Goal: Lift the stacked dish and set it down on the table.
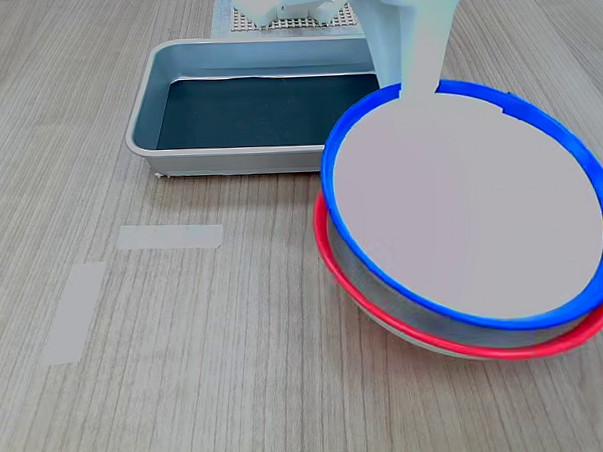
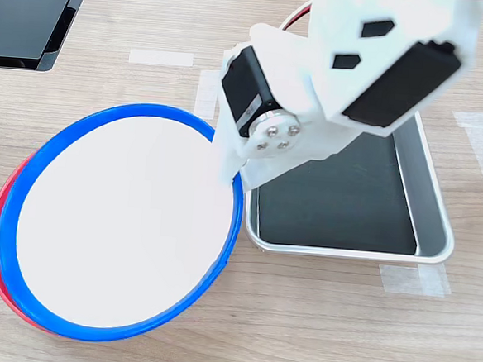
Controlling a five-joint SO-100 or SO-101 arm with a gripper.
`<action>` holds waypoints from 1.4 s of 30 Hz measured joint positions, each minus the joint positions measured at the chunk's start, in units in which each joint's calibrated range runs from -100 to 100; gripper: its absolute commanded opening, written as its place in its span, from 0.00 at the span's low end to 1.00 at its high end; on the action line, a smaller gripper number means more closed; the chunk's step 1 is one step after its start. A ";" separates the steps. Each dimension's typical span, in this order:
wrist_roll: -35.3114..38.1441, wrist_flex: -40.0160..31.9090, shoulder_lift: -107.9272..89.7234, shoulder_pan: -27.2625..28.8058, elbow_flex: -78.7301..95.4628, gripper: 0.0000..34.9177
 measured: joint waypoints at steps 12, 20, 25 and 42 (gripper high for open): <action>-0.20 1.22 -1.11 0.18 -1.91 0.00; 0.20 3.10 -8.18 7.08 -5.63 0.00; 2.78 3.83 -9.46 12.65 -6.53 0.00; 11.72 0.16 4.09 31.33 -7.99 0.00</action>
